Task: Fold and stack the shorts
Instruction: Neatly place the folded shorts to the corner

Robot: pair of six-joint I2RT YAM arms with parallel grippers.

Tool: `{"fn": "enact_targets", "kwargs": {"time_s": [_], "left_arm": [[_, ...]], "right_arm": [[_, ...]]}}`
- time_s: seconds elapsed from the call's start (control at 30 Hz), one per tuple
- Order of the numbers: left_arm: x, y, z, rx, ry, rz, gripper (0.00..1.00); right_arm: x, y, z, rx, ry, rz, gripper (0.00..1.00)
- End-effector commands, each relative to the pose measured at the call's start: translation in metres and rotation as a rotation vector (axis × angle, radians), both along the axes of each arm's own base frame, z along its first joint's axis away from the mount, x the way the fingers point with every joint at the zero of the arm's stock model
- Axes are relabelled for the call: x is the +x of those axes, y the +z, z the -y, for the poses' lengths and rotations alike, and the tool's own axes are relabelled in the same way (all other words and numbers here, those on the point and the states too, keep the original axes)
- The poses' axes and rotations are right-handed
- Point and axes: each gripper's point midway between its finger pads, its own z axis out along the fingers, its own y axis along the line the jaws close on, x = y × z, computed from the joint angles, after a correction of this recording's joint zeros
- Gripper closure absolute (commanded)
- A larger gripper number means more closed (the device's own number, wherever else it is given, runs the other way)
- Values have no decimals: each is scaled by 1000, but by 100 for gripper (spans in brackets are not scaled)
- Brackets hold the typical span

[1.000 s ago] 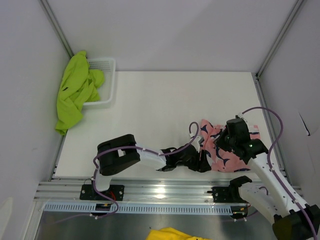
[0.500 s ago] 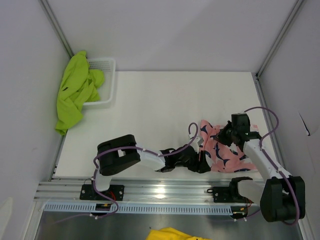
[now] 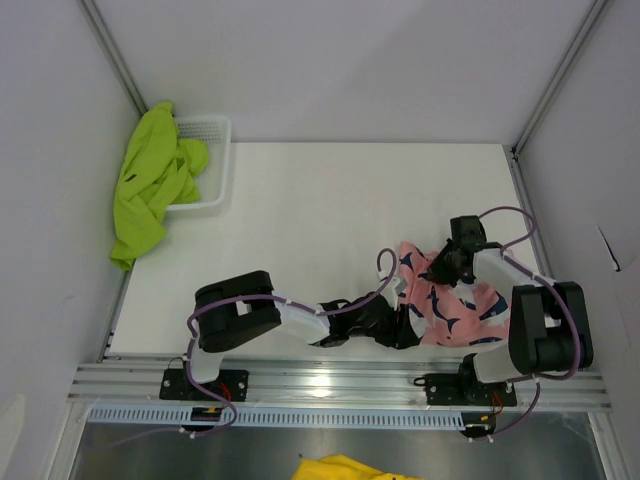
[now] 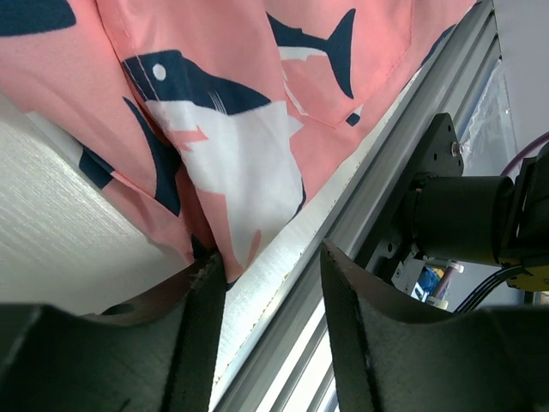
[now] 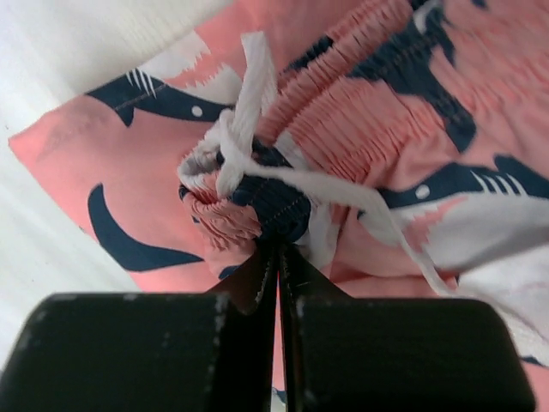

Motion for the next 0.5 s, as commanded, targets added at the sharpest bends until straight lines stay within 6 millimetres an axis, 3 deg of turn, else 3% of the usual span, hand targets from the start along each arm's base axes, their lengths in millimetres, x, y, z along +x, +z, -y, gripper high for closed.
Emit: {"fn": "enact_targets", "kwargs": {"time_s": [0.0,0.33,0.47], "left_arm": [[-12,20,2,-53,-42,7,51],[-23,15,-7,-57,-60,-19,66],[-27,26,-10,-79,-72,-19,67]], "right_arm": [[37,11,4,-32,0,80,100],[59,1,7,-42,-19,57,100],[62,0,12,-73,-13,50,100]]}}
